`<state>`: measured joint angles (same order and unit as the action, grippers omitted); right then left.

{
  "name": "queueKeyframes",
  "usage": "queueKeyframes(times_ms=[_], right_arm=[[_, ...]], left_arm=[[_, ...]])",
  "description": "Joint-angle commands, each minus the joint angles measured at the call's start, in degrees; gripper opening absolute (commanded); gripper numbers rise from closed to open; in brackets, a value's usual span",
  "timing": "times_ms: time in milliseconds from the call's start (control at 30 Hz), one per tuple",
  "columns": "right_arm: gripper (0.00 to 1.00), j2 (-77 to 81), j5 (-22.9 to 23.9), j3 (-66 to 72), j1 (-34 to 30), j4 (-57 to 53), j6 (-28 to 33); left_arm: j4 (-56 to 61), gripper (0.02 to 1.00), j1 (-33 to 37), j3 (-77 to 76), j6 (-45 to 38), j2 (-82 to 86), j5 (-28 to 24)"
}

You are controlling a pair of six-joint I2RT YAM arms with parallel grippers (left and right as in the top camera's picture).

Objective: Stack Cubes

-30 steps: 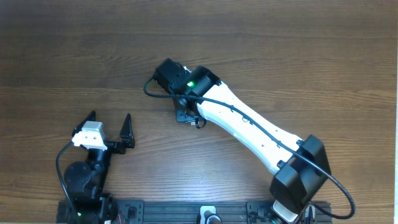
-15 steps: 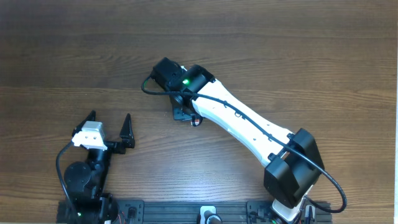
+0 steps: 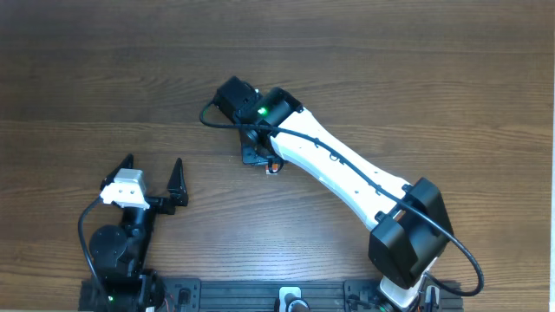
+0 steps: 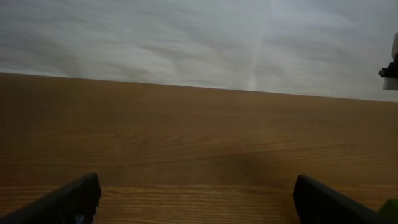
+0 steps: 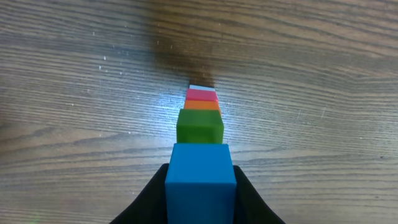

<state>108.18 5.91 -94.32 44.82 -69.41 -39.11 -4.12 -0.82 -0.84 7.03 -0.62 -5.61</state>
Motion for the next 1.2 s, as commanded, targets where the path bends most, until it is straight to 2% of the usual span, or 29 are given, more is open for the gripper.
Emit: queueKeyframes(times_ms=[33,1200], right_arm=[[0.060,0.70,-0.31,0.37,-0.59,0.44,-0.70],[0.058,2.58,-0.31,1.44,-0.96,2.32,-0.70]], left_arm=[[0.17,1.000,0.31,0.50,-1.03,0.28,0.28],[0.17,1.000,0.31,0.50,-1.03,0.28,0.28]])
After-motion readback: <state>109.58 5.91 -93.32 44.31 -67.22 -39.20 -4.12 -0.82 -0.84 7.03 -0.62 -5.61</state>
